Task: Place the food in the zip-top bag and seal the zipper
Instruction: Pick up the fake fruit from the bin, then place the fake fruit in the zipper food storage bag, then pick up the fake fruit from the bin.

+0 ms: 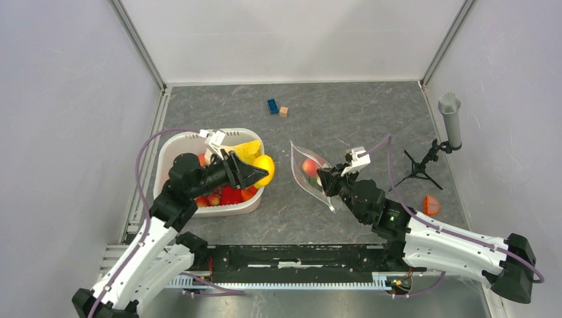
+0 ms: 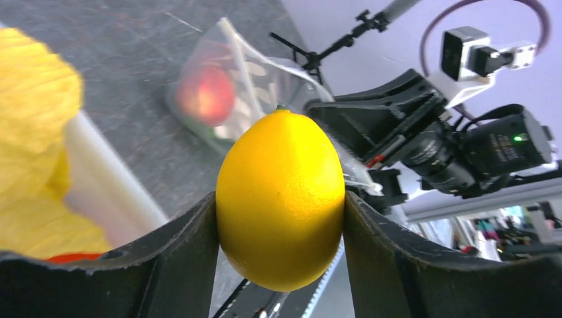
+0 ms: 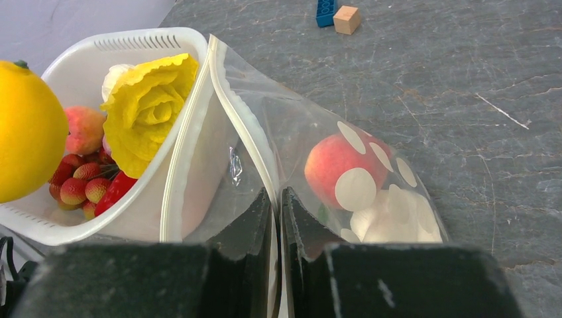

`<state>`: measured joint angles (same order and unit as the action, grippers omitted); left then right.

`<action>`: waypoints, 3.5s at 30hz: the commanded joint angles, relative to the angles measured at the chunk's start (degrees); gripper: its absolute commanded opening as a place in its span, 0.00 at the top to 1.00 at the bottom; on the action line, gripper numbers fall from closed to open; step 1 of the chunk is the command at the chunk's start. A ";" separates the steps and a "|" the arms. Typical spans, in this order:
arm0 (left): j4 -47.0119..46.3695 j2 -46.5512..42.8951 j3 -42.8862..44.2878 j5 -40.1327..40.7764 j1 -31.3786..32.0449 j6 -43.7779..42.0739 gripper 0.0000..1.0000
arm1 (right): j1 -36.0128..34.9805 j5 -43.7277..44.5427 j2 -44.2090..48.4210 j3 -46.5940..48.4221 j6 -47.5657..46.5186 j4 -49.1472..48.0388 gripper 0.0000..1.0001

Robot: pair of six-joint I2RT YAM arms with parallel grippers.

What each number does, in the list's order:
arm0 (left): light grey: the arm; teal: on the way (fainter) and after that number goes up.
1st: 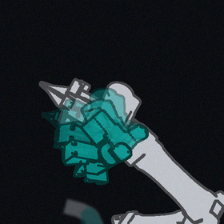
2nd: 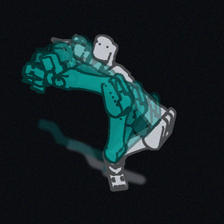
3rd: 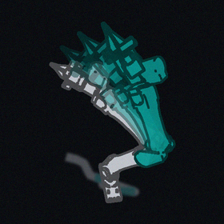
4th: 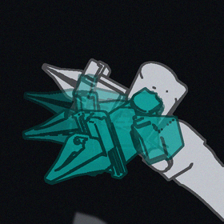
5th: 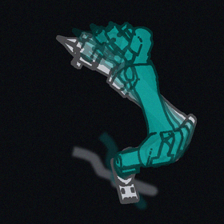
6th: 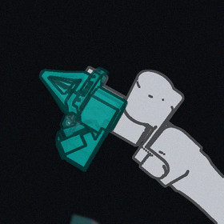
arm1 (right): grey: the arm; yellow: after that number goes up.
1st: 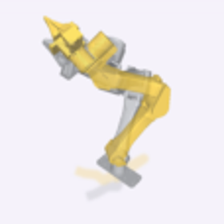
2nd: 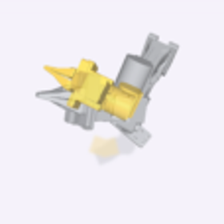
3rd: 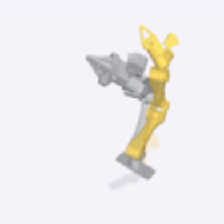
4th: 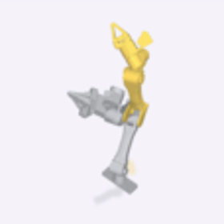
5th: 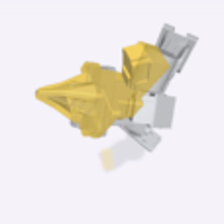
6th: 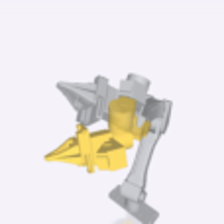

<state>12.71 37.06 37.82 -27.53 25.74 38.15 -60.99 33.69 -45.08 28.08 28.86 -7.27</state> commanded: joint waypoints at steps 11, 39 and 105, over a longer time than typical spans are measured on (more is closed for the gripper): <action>-16.97 19.05 7.24 9.47 20.67 2.51 0.51 | 0.14 -5.25 0.51 3.13 -1.67 -2.84 0.86; -5.66 34.03 17.33 20.80 27.53 -1.60 0.43 | 0.13 -5.86 5.29 4.73 -4.74 0.51 0.92; 28.46 1.02 4.41 63.48 -2.91 4.27 0.00 | 0.11 -3.65 10.20 -0.73 -8.00 -3.98 0.90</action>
<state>41.63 36.99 40.93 30.13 25.80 36.77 -60.86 28.64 -36.69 28.29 20.73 -9.39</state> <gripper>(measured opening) 0.994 0.101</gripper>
